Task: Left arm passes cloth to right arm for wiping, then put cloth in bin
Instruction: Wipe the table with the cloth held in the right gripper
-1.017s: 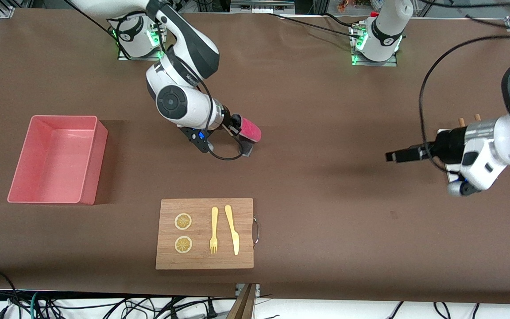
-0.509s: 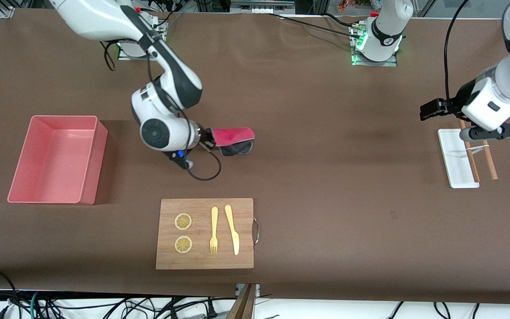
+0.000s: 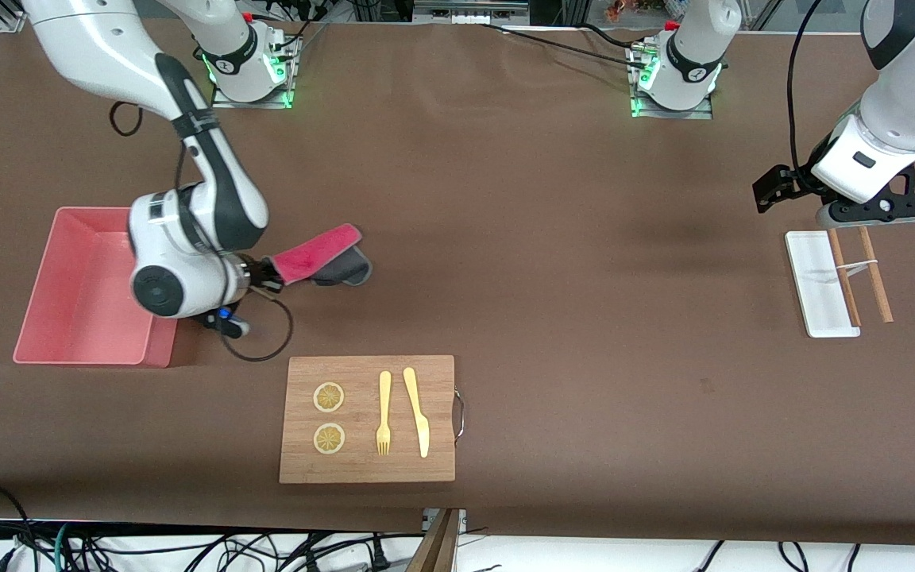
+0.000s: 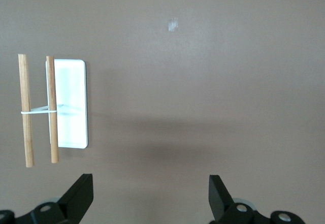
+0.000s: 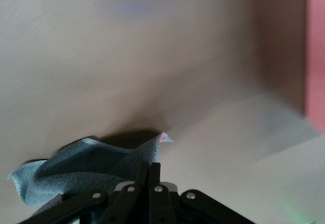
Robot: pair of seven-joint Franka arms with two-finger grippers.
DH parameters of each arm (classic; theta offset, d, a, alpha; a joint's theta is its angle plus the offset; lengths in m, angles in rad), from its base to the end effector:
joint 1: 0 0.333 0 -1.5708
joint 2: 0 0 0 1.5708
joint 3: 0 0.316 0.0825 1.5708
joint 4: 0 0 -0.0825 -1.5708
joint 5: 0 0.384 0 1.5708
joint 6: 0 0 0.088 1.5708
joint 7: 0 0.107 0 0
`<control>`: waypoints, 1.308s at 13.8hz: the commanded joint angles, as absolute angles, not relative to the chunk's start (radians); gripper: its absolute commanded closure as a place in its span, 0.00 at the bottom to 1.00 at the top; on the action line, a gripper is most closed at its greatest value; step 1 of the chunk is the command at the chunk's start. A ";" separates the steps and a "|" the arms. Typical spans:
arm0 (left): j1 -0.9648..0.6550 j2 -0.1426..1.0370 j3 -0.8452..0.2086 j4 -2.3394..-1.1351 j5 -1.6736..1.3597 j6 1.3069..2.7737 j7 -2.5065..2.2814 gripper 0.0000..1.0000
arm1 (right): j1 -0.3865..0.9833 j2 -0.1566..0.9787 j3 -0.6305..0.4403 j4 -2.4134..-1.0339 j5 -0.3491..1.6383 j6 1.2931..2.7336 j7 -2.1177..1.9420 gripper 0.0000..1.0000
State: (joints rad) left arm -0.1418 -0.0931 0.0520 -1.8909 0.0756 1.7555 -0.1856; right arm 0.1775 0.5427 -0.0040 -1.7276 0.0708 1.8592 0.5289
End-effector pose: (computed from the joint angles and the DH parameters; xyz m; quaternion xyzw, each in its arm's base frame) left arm 0.5275 -0.0399 0.5388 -0.9984 -0.0400 0.0162 0.0372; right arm 0.6085 0.1124 0.2438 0.9600 -0.1894 -0.2019 0.0419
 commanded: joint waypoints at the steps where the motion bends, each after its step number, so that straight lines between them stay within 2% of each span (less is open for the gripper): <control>1: -0.123 -0.075 0.055 -1.830 0.100 1.755 -0.163 0.00 | 0.184 0.517 -0.043 -1.737 -0.012 1.847 0.375 1.00; 5: -0.110 -0.066 0.055 -1.798 0.083 1.741 -0.169 0.00 | 0.186 0.523 -0.022 -1.732 -0.060 1.899 0.437 1.00; 8: -0.075 -0.061 0.061 -1.781 0.013 1.733 -0.163 0.00 | 0.186 0.532 0.104 -1.733 -0.058 1.945 0.660 1.00; 12: -0.048 -0.029 0.061 -1.710 0.003 1.733 -0.170 0.00 | 0.198 0.577 0.256 -1.733 -0.057 2.080 0.987 1.00; 18: -0.049 -0.028 0.057 -1.707 0.012 1.733 -0.166 0.00 | 0.244 0.632 0.380 -1.720 -0.057 2.296 1.317 1.00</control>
